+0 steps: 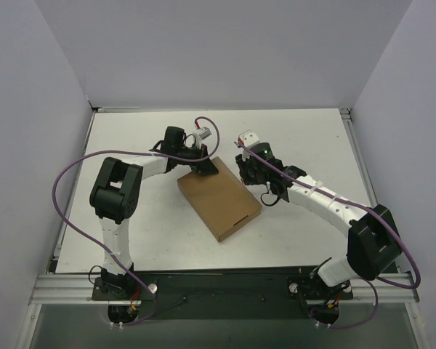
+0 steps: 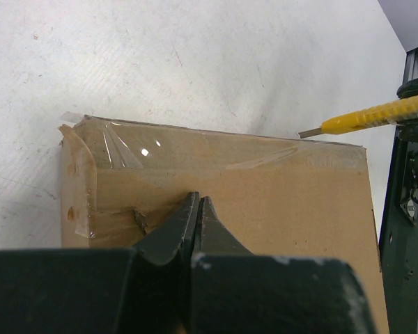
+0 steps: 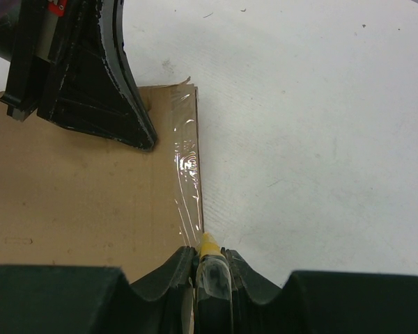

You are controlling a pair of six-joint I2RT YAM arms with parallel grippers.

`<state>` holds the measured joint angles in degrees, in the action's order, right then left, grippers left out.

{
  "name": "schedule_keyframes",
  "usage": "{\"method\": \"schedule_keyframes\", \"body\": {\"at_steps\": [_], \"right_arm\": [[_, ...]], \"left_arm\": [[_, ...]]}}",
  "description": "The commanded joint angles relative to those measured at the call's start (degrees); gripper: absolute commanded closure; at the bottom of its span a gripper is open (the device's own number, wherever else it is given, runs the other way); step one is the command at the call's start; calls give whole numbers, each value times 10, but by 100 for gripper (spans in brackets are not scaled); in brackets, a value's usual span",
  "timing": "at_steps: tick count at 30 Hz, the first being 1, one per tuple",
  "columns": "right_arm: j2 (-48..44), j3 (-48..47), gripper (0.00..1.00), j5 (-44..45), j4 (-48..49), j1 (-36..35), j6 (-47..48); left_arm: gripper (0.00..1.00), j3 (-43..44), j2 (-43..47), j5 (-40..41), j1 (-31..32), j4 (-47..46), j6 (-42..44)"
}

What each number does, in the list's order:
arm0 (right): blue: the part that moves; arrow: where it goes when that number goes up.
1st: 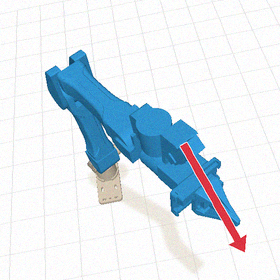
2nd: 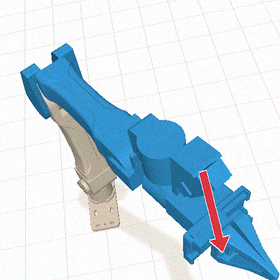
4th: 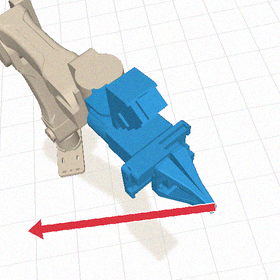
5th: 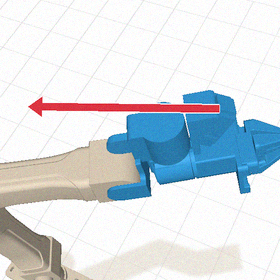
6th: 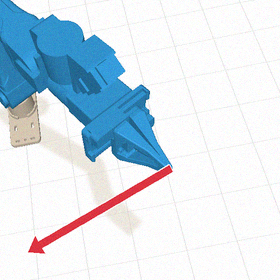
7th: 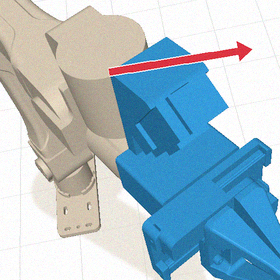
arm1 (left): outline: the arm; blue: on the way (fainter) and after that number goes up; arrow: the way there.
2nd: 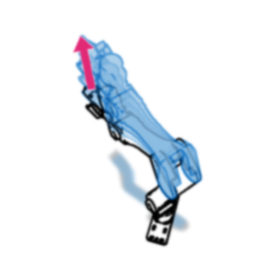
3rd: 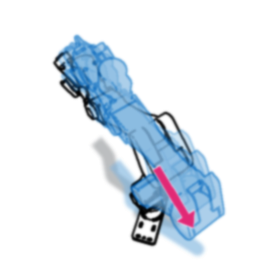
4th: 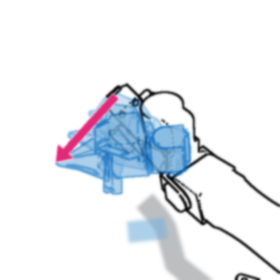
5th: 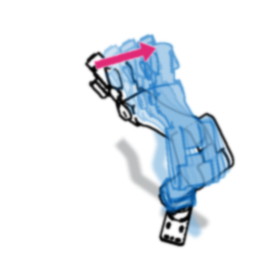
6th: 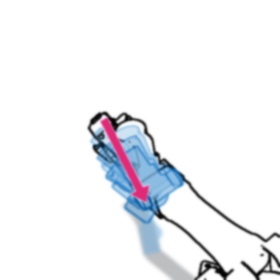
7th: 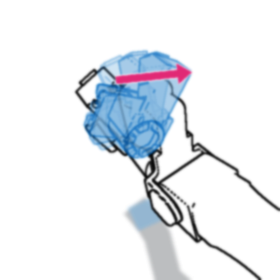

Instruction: Unpack the express box

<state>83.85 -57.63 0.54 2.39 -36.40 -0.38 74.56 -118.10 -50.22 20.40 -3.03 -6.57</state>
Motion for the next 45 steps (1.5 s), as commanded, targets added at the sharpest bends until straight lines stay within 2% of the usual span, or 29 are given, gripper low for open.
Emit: {"method": "schedule_keyframes", "body": {"at_steps": [1,22,45], "right_arm": [[-4,2,100,-18,9,4,-1],[-13,11,100,-11,9,2,43],[-28,4,100,-9,11,3,30]], "left_arm": [[100,-27,-42,77,7,94,33],[100,-24,-48,75,7,94,33],[100,-21,-50,74,7,97,38]]}}
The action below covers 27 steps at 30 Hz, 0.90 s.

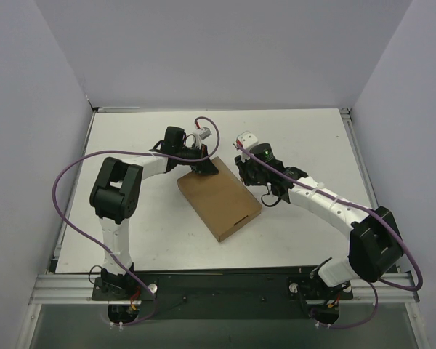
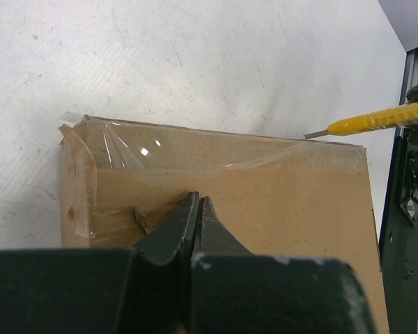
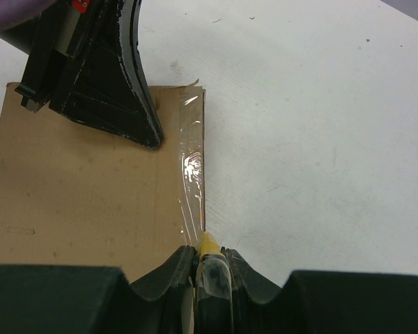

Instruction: Unpack the express box

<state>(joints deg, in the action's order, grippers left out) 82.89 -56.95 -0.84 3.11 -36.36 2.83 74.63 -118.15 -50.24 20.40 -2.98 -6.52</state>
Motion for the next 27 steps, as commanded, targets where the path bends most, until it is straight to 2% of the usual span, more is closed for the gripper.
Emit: {"method": "schedule_keyframes", "body": {"at_steps": [1,27], "right_arm": [[-18,-1,100,6,5,1,0],[-13,11,100,-3,-7,9,2]], "left_arm": [[100,-22,-50,75,7,97,37],[100,-25,-51,78,7,97,37]]}}
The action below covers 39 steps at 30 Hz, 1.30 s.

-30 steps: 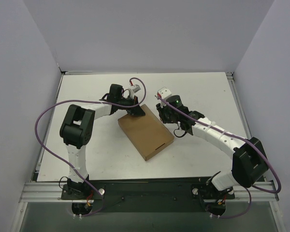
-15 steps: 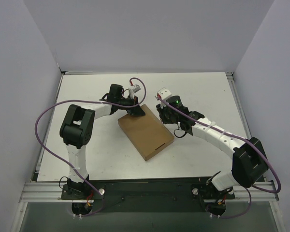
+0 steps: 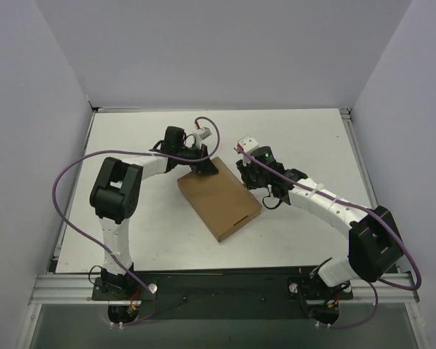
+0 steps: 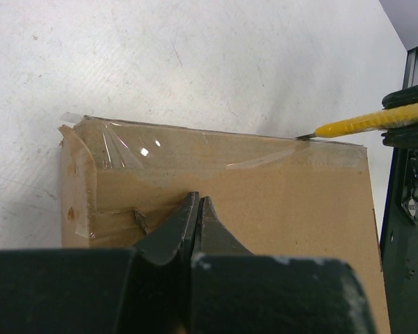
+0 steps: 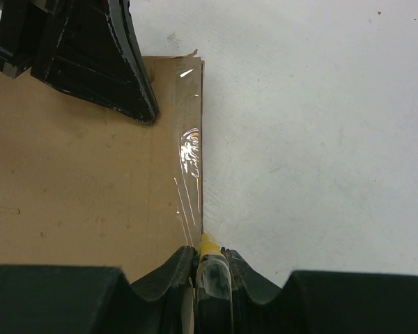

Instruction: Unpack the express box

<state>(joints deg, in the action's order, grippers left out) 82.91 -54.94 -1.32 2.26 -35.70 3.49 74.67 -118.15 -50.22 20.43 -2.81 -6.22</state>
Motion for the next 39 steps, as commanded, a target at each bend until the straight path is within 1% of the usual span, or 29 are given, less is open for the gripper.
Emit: {"method": "schedule_keyframes", "body": {"at_steps": [1,4,7,8,9,10,11,12,13,14,15,16,17,18,20,22,24,25,26,29,30,31,34,35,39], "right_arm": [[-16,-14,100,1,2,2,-4],[-17,-30,100,9,3,2,-3],[-19,-45,100,5,-4,10,-1],[-19,-50,100,-3,-11,15,-1],[-19,-59,100,-17,-16,35,-4],[-15,-78,100,-68,-20,48,-5],[-12,-93,100,-109,-37,68,-7],[-6,-108,100,-154,-45,102,-5],[14,-126,100,-214,-58,120,6],[29,-182,100,-315,-101,135,21],[43,-206,100,-365,-119,149,36],[64,-232,100,-402,-129,178,37],[74,-269,100,-469,-141,188,40],[82,-291,100,-495,-146,196,57],[97,-321,100,-528,-156,203,79],[111,-363,100,-555,-162,203,100],[124,-400,100,-576,-162,202,93],[136,-409,100,-585,-162,202,93],[139,-416,100,-589,-162,199,93],[141,-430,100,-586,-158,186,94],[140,-430,100,-586,-156,182,94],[139,-431,100,-586,-156,179,95],[136,-430,100,-586,-154,164,96],[135,-429,100,-586,-154,161,97],[125,-423,100,-575,-148,146,100]], "left_arm": [[100,-25,-51,78,7,95,34],[100,-23,-50,78,7,97,34],[100,-16,-35,44,6,96,37],[100,-7,-28,21,6,100,45],[100,-1,-21,7,6,105,50],[95,10,-4,-7,6,116,59],[89,34,6,-37,6,144,91],[83,54,17,-52,6,165,107],[73,73,38,-65,4,187,127],[69,116,49,-79,3,236,179],[66,138,61,-94,2,263,210],[59,159,81,-97,3,294,248],[57,181,91,-94,4,344,311],[55,213,99,-87,4,363,338],[50,236,119,-81,2,395,399],[48,250,134,-81,2,397,422],[45,243,143,-90,2,366,418],[45,226,153,-96,3,340,401],[44,215,157,-101,4,280,353],[42,193,161,-129,7,206,292],[43,194,158,-131,8,196,279],[43,194,157,-133,10,183,244],[43,187,152,-142,11,102,180],[44,186,150,-152,11,91,169],[50,188,137,-186,11,37,103]]}}
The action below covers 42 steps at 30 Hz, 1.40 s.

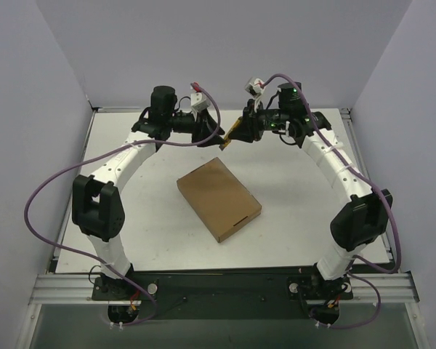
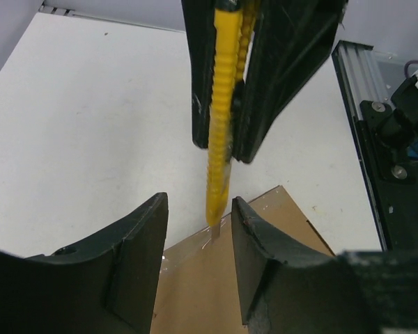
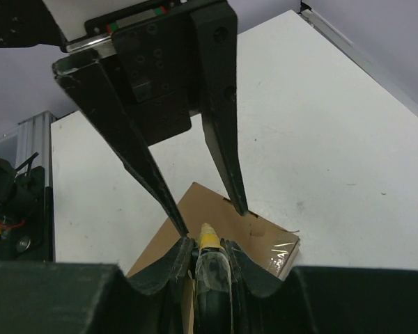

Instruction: Unpack the express box

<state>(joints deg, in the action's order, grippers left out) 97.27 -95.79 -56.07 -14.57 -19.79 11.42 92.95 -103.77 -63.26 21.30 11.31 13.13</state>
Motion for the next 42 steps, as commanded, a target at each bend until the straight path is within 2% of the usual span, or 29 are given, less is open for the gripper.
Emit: {"method": "schedule_keyframes", "body": {"at_steps": [1,6,16,20,21,22,23,24,25,26,28,29,31,32,36,42], "right_arm": [[-21,-12,100,-26,27,-15,19],[-22,-12,100,-12,37,-17,20],[-10,-34,100,-11,38,-17,15],[-8,-34,100,-6,37,-17,18],[-8,-33,100,-3,34,-17,19],[-8,-32,100,7,32,-17,19],[-8,-33,98,11,22,-16,23],[-9,-34,93,16,12,-15,27],[-9,-41,84,27,-2,-15,32],[-9,-48,65,29,-39,-13,50],[-12,-58,49,37,-78,-8,76],[-22,-56,38,45,-105,-7,101],[-39,-42,31,50,-117,-4,118],[-45,-29,28,47,-127,-3,125],[-49,-28,30,26,-132,-5,135],[1,-91,35,5,-133,-6,101]], "left_arm": [[53,4,-10,-62,3,-135,-113],[60,11,-27,-100,5,-164,-159],[65,30,-52,-151,2,-173,-198],[84,26,-69,-178,2,-253,-266],[97,19,-72,-184,2,-349,-341],[100,12,-76,-187,1,-388,-373],[100,14,-79,-187,1,-389,-376],[100,11,-79,-187,1,-397,-376],[100,7,-76,-185,0,-402,-376],[100,-3,-72,-178,0,-405,-373],[100,-14,-66,-170,-5,-420,-373],[100,-28,-60,-165,-5,-425,-374],[100,-37,-55,-153,-3,-437,-376],[100,-43,-51,-149,-2,-441,-381],[100,-50,-51,-143,1,-456,-395],[100,-45,-56,-145,6,-459,-396]]}}
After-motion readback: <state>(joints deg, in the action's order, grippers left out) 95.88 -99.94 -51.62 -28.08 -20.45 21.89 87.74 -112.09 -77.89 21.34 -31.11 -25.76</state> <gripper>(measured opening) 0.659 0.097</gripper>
